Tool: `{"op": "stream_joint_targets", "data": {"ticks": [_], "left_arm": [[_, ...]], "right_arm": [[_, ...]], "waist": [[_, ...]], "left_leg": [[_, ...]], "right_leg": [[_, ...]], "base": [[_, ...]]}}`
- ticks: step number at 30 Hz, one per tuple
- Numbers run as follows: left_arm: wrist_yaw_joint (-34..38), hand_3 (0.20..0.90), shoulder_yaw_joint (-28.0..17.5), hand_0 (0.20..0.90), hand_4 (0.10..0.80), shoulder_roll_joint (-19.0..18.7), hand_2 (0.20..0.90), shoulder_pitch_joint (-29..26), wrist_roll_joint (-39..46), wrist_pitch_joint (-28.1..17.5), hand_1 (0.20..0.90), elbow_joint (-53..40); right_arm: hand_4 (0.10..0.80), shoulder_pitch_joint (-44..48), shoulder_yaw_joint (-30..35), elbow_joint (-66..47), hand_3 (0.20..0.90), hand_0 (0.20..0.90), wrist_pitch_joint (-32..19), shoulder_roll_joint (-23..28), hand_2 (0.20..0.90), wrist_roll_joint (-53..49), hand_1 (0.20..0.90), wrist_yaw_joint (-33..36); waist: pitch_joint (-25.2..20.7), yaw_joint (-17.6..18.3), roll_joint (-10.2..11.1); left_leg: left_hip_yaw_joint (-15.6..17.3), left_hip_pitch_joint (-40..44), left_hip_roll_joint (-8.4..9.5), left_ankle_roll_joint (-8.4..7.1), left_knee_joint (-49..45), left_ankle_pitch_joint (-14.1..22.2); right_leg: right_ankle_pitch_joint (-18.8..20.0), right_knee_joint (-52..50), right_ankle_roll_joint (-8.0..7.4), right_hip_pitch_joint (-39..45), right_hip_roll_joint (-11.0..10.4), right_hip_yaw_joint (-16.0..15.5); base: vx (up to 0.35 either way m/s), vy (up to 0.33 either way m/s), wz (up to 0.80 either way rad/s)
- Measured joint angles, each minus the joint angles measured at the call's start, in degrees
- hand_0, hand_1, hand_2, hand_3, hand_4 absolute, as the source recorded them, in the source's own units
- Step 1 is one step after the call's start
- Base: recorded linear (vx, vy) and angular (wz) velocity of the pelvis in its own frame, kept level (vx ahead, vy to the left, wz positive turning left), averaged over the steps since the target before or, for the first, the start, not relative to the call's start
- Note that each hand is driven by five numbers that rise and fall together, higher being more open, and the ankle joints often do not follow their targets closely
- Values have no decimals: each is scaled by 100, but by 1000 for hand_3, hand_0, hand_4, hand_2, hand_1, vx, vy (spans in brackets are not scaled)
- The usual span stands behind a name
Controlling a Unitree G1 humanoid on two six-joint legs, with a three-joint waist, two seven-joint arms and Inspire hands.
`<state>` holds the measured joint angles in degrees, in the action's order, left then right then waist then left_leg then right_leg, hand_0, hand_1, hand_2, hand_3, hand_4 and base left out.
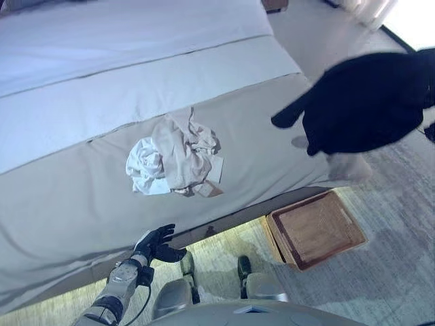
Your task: Pick up the clothes from the bed and place them into the basket
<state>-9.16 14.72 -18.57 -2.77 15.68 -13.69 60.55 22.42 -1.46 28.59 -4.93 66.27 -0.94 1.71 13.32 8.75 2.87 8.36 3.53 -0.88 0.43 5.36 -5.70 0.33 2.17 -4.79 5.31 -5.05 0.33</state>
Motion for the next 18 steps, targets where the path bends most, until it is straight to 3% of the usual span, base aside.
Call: {"op": "stream_joint_targets", "data": {"ticks": [4,8,18], "left_arm": [[-4,900,0,900,800,100,900,65,-5,-11,900,97],[-11,900,0,900,800,248,900,141,-11,-32,900,119],[-9,900,3,900,800,355,900,277,-125,-32,900,122]], "right_arm": [[100,-776,278,-14,200,300,-20,-64,300,5,300,1],[100,-1596,800,-151,200,300,-39,-531,300,67,300,53],[100,-2484,797,-143,200,300,-60,-1288,300,293,300,51]], "waist": [[-211,298,-67],[-344,433,-142],[-467,547,-247]], "left_leg": [[94,22,-11,-27,1,32],[234,80,-60,-55,3,67],[284,67,-180,-83,3,82]], "right_leg": [[3,83,-4,12,5,94],[2,107,-4,10,49,238],[5,195,1,-2,168,310]], "base": [[27,-5,-13],[17,-18,-18],[-2,-17,-4]]}}
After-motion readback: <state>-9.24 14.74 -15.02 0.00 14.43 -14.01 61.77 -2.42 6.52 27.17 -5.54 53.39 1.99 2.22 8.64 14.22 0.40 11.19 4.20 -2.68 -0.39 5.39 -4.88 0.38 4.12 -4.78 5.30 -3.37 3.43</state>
